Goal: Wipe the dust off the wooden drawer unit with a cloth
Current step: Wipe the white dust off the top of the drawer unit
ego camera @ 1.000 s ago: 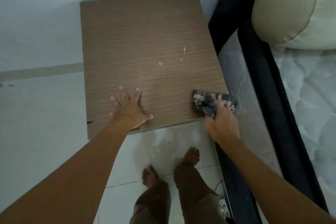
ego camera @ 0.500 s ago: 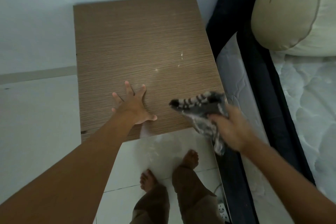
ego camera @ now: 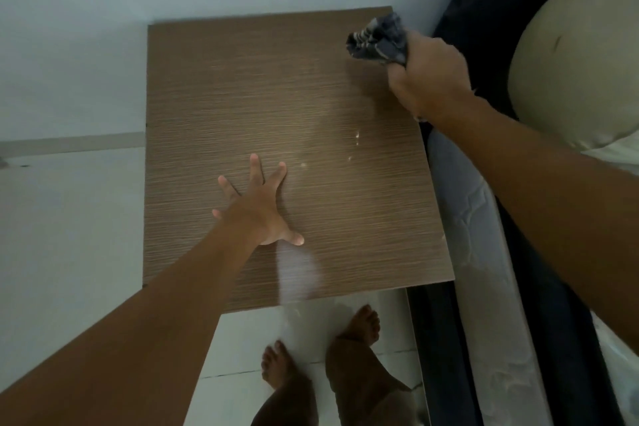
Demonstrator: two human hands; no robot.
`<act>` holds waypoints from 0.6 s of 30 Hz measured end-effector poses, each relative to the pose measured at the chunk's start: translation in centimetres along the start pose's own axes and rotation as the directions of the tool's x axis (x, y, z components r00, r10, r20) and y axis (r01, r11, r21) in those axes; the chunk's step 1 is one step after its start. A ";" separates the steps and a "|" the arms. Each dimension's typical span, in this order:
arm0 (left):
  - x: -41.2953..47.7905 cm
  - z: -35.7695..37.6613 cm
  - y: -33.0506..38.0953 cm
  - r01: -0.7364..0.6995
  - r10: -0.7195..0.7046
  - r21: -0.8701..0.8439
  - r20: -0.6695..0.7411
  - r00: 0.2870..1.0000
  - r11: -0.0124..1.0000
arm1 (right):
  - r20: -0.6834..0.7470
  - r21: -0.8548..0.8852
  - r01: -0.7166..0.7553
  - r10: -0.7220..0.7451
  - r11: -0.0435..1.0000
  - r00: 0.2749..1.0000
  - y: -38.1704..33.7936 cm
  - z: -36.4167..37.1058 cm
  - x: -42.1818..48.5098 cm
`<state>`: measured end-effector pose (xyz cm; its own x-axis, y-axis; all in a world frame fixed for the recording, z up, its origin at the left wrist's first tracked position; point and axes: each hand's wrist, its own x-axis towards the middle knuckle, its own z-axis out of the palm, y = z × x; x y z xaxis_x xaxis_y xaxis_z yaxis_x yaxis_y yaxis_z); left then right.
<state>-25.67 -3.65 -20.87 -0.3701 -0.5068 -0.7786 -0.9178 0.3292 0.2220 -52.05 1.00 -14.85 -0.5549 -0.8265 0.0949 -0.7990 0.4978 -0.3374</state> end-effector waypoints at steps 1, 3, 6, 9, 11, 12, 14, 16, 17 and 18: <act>0.0 0.0 0.0 0.000 0.000 0.001 -0.002 1.000 1.000 | 0.029 -0.061 0.027 -0.025 0.998 0.999 0.1 0.9 1.0; 0.0 0.1 -0.1 -0.001 0.001 -0.004 -0.002 1.000 1.000 | 0.203 -0.082 0.022 -0.005 0.996 0.979 1.0 3.3 2.5; 0.1 0.1 -0.1 -0.002 0.002 -0.010 0.002 1.000 1.000 | 0.484 -0.107 0.095 -0.032 0.990 0.875 2.7 7.7 2.1; 0.0 0.1 -0.1 0.003 -0.003 -0.012 0.007 1.000 1.000 | 0.398 -0.125 0.211 -0.145 0.970 0.906 3.0 10.0 0.4; 0.0 0.1 -0.1 0.005 -0.005 -0.009 0.009 1.000 1.000 | 0.375 -0.105 0.255 -0.200 0.961 0.905 2.6 10.4 -0.9; -0.1 0.1 -0.1 0.005 -0.005 -0.008 0.012 1.000 1.000 | 0.380 -0.092 0.278 -0.224 0.956 0.897 2.5 10.5 -1.7; -0.2 0.0 0.0 0.002 -0.002 -0.009 0.013 1.000 1.000 | 0.384 -0.080 0.320 -0.267 0.944 0.884 2.1 10.5 -3.9; -0.2 0.0 0.0 0.000 0.000 -0.007 0.013 1.000 1.000 | 0.383 -0.073 0.371 -0.317 0.926 0.867 1.8 10.5 -6.6; -0.2 0.0 0.0 0.002 -0.001 -0.004 0.014 1.000 1.000 | 0.387 -0.066 0.392 -0.338 0.918 0.858 1.6 10.5 -8.2; -0.2 0.0 0.0 0.003 -0.003 -0.002 0.018 1.000 1.000 | 0.394 -0.053 0.404 -0.353 0.913 0.849 1.5 10.4 -9.9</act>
<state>-25.59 -3.52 -20.73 -0.3651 -0.4933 -0.7895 -0.9190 0.3263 0.2212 -45.38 7.20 -26.00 -0.0976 -0.9808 -0.1690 -0.9662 0.1341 -0.2202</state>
